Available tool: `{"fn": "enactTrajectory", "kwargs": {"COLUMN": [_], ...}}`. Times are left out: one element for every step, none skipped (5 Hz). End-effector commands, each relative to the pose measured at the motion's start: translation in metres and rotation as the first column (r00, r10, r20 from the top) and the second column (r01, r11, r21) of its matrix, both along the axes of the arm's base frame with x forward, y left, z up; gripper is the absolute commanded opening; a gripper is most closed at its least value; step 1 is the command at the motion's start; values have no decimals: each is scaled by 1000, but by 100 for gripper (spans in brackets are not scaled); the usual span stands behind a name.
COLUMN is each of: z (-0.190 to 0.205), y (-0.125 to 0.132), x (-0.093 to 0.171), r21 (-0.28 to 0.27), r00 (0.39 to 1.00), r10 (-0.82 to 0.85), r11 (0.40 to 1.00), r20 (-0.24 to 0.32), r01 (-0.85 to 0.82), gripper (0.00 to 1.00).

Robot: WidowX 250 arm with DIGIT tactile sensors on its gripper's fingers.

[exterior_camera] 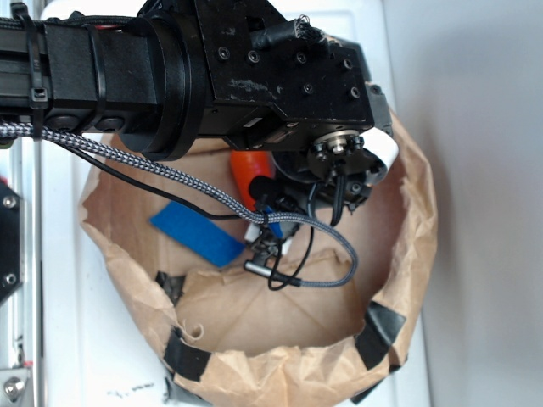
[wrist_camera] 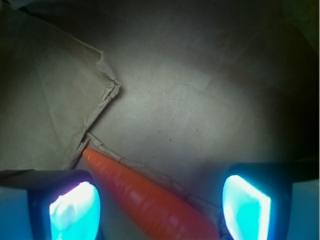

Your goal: Grab the carrot.

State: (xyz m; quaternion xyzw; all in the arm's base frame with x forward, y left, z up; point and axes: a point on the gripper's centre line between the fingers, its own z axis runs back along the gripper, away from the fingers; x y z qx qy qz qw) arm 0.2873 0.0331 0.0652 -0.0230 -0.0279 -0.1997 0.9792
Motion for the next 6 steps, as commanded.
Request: {"fn": "enactTrajectory", "kwargs": {"z": [14, 9, 10, 17, 34, 32], "y": [-10, -10, -8, -4, 2, 12], "x": [7, 12, 14, 14, 8, -1], "r21": [56, 99, 117, 107, 77, 97], "r00": [961, 897, 818, 781, 761, 749], "r10": [-224, -397, -523, -597, -641, -656], "r11": [974, 918, 852, 802, 768, 755], "r20": [159, 194, 242, 182, 102, 94], "r01": [218, 384, 510, 588, 636, 648], "gripper": [100, 100, 100, 100, 100, 100]}}
